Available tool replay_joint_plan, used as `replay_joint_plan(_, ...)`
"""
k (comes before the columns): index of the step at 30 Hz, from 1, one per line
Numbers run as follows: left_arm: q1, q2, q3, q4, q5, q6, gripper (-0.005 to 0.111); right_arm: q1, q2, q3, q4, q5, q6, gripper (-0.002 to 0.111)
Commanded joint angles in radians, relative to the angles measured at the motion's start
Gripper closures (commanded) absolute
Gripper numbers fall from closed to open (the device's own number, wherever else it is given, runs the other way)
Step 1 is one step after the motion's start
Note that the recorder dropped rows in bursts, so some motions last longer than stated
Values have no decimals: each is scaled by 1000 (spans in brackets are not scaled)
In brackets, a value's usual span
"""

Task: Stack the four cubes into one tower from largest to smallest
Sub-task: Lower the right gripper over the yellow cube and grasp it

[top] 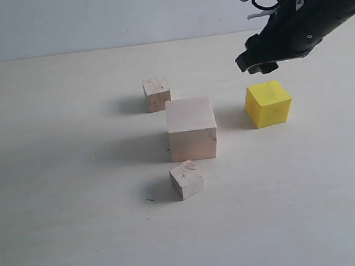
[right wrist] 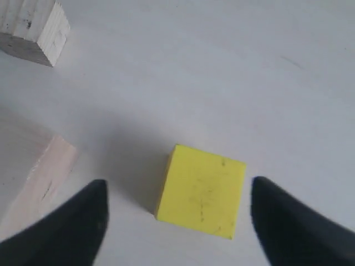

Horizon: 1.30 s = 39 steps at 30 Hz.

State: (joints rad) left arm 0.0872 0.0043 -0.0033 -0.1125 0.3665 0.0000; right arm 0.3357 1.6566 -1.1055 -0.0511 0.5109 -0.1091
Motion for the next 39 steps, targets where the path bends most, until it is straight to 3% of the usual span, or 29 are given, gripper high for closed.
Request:
replay_joint_plan(1, -8, -4, 3, 3, -7, 0, 107, 2, 12, -10, -12, -50, 77, 13)
replay_joint_plan(8, -8, -4, 3, 3, -7, 0, 107, 2, 70, -10, -51, -80, 120, 14)
replay_joint_plan(16, -8, -4, 3, 3, -7, 0, 107, 2, 162, -46, -257, -26, 322, 14)
replay_joint_plan(30, -8, -4, 3, 3, -7, 0, 107, 2, 294, -219, -207, 179, 397, 14)
replay_joint_plan(39, -8, -4, 3, 3, -7, 0, 107, 2, 366, -231, -184, 201, 364, 14)
